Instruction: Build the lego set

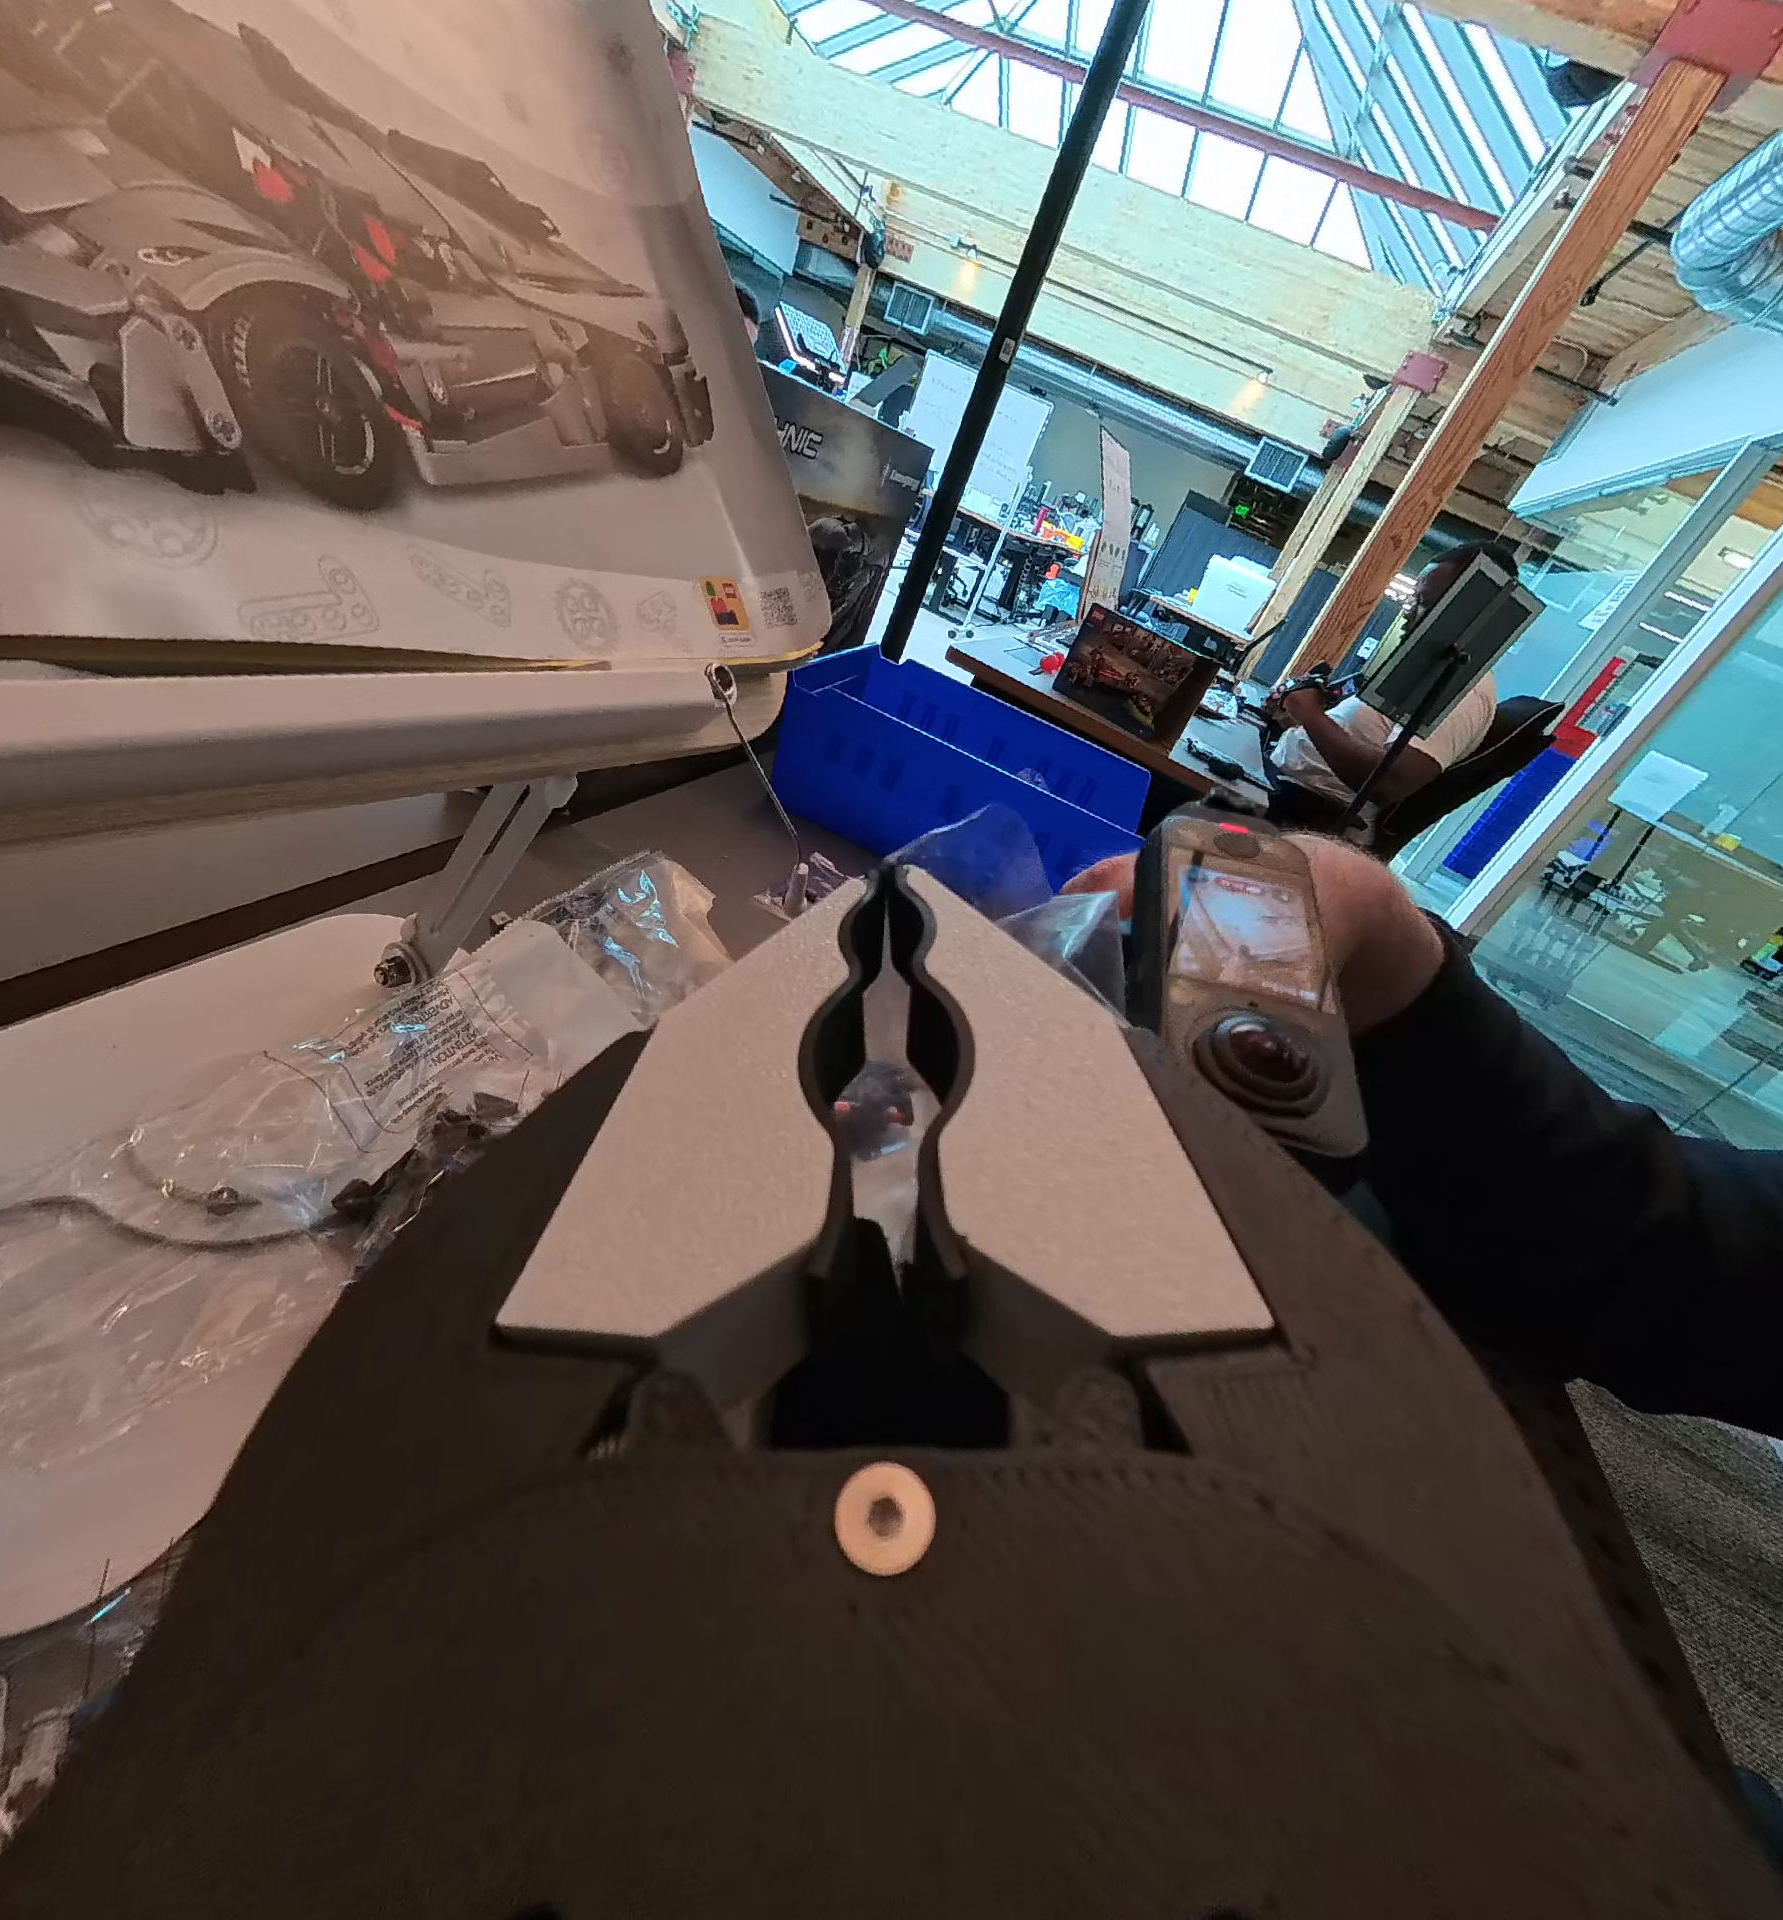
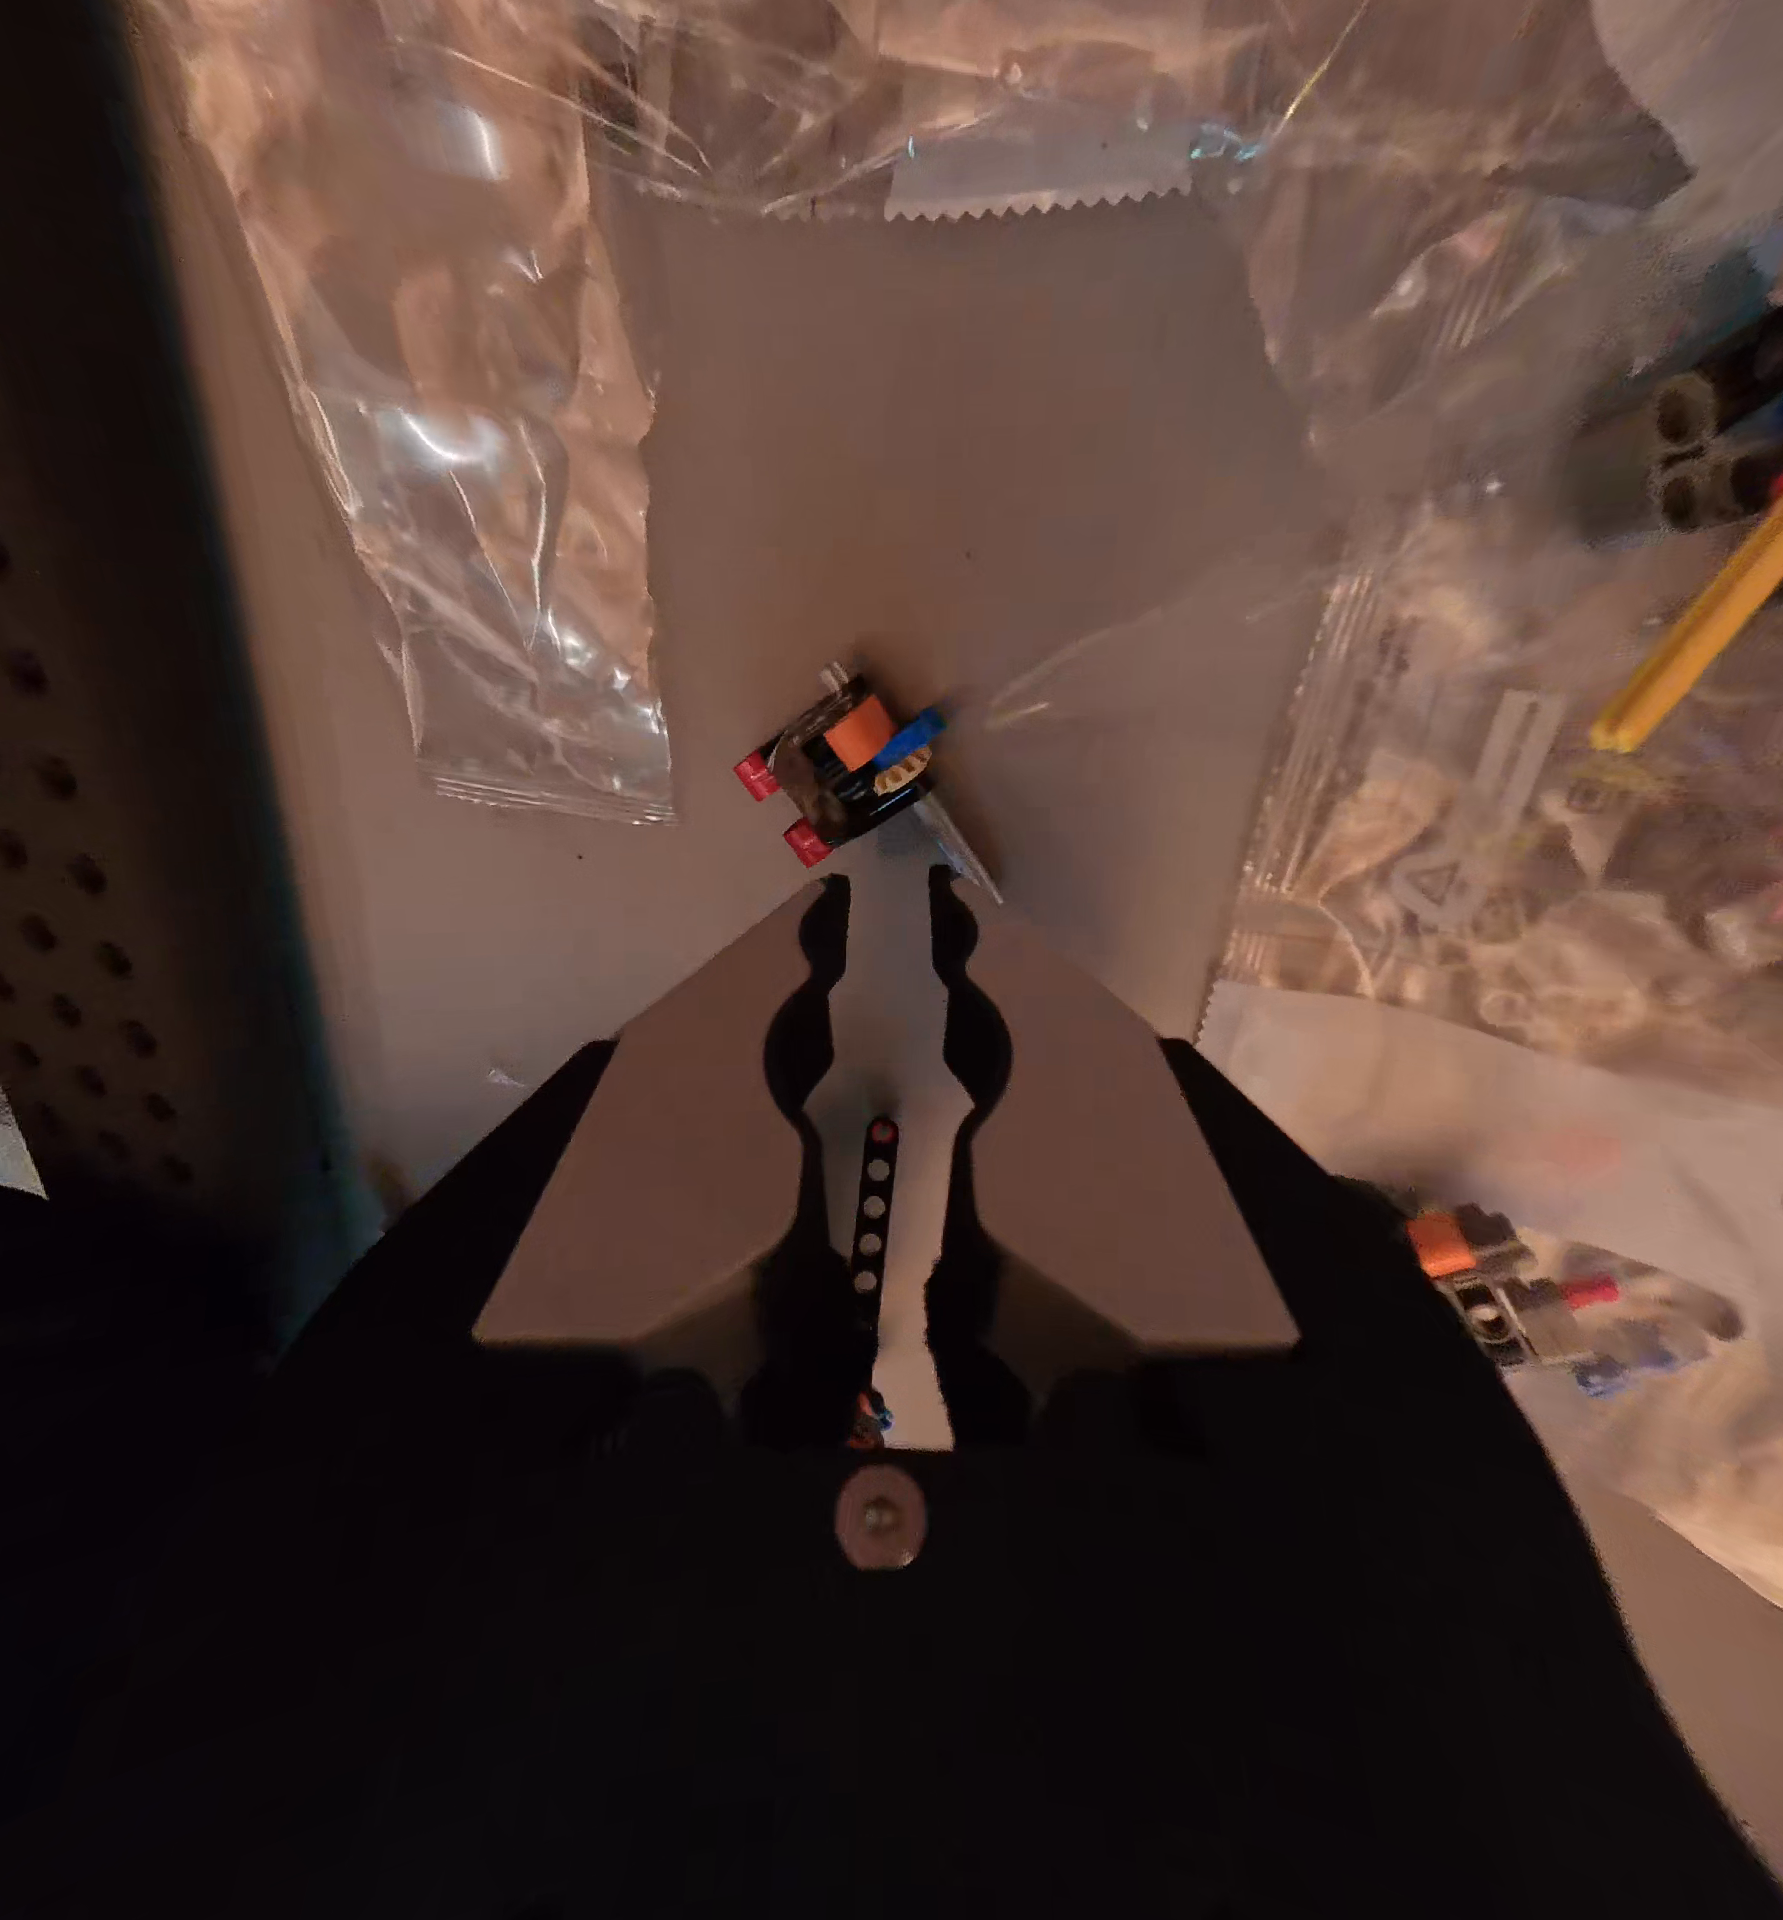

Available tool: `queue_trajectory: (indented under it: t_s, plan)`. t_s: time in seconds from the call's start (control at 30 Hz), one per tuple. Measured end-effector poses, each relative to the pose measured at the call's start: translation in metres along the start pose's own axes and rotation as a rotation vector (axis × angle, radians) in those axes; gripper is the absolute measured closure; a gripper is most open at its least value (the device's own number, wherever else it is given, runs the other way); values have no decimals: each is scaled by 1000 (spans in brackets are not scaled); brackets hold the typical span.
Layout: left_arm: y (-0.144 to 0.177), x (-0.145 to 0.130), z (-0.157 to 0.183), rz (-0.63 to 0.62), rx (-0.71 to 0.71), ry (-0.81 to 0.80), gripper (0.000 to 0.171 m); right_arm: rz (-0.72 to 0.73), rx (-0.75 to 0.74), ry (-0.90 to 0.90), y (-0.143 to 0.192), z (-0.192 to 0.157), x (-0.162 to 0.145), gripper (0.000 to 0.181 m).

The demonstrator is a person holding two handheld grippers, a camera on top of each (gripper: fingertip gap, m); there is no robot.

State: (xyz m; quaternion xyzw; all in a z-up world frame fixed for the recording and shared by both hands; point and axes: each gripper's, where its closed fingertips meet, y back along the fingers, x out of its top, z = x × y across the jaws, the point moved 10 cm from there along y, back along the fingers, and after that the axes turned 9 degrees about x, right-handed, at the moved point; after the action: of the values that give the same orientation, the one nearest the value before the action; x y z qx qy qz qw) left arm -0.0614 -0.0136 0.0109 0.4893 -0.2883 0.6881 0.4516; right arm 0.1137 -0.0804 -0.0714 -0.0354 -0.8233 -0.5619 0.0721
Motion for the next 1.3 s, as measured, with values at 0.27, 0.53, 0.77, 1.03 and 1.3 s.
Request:
queue_trajectory:
  t_s: [0.27,0.53,0.77,1.03,1.3]
  plan:
    - [1,1,0,5,0,2,171,-26,-2,-21,-5,5,-1,171]
    - [1,0,0,3,0,0,171,-22,-11,-15,-7,7,2,170]
    - [0,0,0,2,-2,-1,171,-27,-5,-12,-6,6,-1,181]
    - [0,0,0,2,-3,-1,171,31,-3,6,1,3,4,172]
    - [0,0,-1,2,-6,-1,171,-20,9,-4,-8,6,3,181]
